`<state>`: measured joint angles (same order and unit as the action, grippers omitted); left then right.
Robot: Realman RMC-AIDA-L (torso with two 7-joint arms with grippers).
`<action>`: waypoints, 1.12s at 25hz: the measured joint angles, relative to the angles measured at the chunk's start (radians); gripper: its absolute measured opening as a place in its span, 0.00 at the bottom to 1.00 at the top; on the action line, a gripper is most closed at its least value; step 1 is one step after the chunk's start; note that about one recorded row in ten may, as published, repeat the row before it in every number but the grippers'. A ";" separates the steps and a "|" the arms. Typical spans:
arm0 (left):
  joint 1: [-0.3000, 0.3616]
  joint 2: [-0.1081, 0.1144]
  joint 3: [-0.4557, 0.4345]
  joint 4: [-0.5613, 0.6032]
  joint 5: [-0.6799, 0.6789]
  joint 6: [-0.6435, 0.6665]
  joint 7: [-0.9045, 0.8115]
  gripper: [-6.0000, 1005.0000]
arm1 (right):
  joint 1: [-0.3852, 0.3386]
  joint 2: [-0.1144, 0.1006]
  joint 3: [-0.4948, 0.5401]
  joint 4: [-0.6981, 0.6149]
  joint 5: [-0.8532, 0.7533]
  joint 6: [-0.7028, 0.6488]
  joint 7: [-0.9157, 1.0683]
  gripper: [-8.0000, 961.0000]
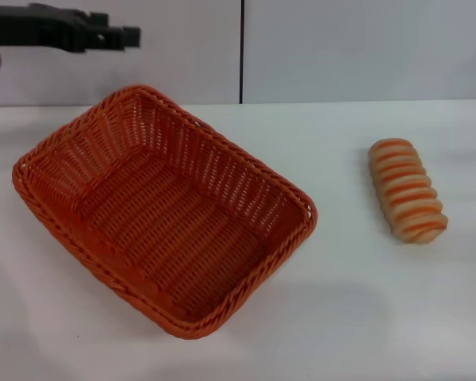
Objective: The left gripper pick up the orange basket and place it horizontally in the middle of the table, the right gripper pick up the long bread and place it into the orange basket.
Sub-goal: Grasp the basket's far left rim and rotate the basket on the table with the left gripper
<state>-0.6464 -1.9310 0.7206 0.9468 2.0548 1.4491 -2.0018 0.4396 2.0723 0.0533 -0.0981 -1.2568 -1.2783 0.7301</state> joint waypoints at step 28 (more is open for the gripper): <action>-0.076 -0.089 0.089 -0.021 0.383 -0.162 -0.040 0.71 | -0.001 -0.002 -0.044 0.010 -0.006 0.020 -0.001 0.73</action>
<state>-0.7227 -2.0196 0.8096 0.9262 2.4378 1.2874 -2.0414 0.4384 2.0707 0.0095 -0.0885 -1.2625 -1.2579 0.7295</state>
